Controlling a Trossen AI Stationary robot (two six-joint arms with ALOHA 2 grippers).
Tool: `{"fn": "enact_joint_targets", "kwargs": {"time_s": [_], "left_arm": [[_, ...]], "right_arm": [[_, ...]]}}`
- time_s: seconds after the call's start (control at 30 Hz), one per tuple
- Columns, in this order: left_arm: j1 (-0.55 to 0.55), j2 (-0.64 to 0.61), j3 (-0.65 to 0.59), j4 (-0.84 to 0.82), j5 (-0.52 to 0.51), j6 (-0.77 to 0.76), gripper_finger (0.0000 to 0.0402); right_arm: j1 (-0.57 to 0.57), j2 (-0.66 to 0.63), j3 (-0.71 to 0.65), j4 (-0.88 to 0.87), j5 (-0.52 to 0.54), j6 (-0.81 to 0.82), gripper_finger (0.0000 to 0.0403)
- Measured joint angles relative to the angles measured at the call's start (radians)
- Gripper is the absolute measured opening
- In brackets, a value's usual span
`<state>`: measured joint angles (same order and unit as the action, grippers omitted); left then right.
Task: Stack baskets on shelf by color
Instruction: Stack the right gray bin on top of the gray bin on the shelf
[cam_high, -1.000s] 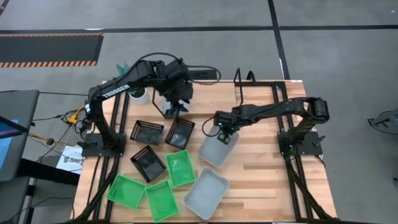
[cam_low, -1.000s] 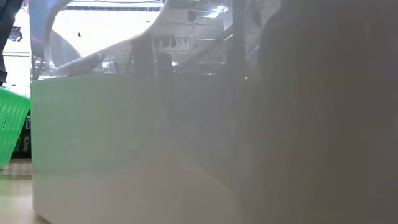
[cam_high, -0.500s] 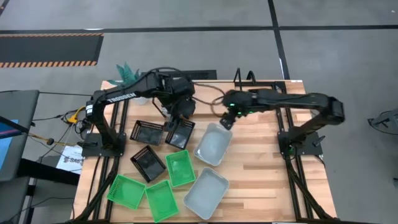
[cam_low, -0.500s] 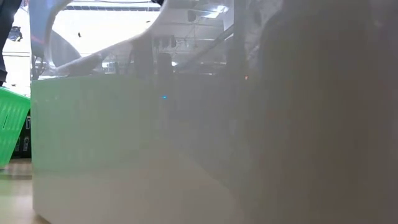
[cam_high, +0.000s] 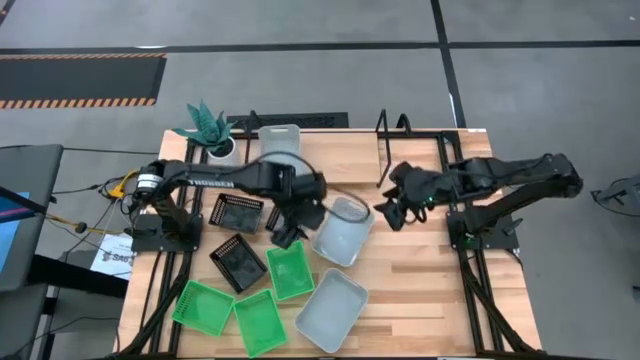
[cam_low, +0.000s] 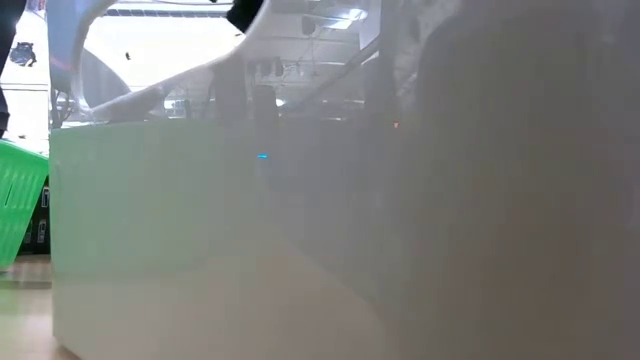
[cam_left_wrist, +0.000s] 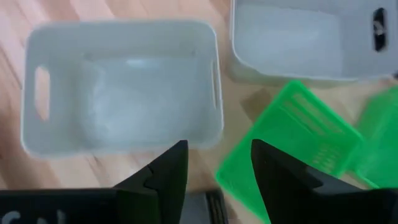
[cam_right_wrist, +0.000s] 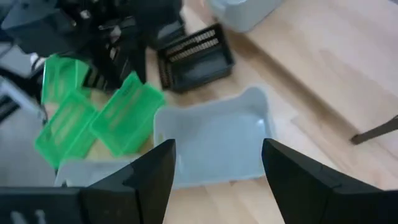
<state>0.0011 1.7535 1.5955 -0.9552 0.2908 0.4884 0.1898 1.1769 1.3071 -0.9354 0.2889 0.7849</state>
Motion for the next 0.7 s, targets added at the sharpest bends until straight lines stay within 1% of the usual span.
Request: {"fn": "enact_joint_targets", "kwargs": {"time_s": [0.13,0.2,0.27,0.3,0.4,0.47,0.57,0.7], "left_arm": [[-0.084,0.000,-0.064,0.166,-0.142,-0.050,0.0165],[-0.124,0.000,-0.090,0.247,-0.240,-0.048,0.0166],[-0.156,0.000,-0.110,0.290,-0.325,-0.036,0.0173],[-0.166,0.000,-0.113,0.290,-0.339,-0.039,0.0178],[-0.173,0.021,-0.113,0.298,-0.279,-0.095,0.0199],[-0.175,0.042,-0.114,0.289,-0.273,-0.130,0.0211],[-0.177,0.076,-0.114,0.298,-0.284,-0.119,0.0225],[-0.176,0.119,-0.111,0.306,-0.273,-0.132,0.0231]], "right_arm": [[0.085,0.007,-0.001,-0.040,0.002,0.010,0.0264],[0.122,0.012,-0.002,-0.045,0.003,0.031,0.0264],[0.160,0.014,-0.003,-0.061,0.004,0.064,0.0264],[0.179,0.013,-0.003,-0.064,0.006,0.083,0.0264],[0.244,0.012,-0.003,-0.062,0.026,0.122,0.0264],[0.281,0.013,-0.003,-0.064,0.046,0.138,0.0264],[0.317,0.015,-0.003,-0.078,0.073,0.168,0.0264],[0.346,0.015,-0.003,-0.086,0.106,0.206,0.0264]]}}
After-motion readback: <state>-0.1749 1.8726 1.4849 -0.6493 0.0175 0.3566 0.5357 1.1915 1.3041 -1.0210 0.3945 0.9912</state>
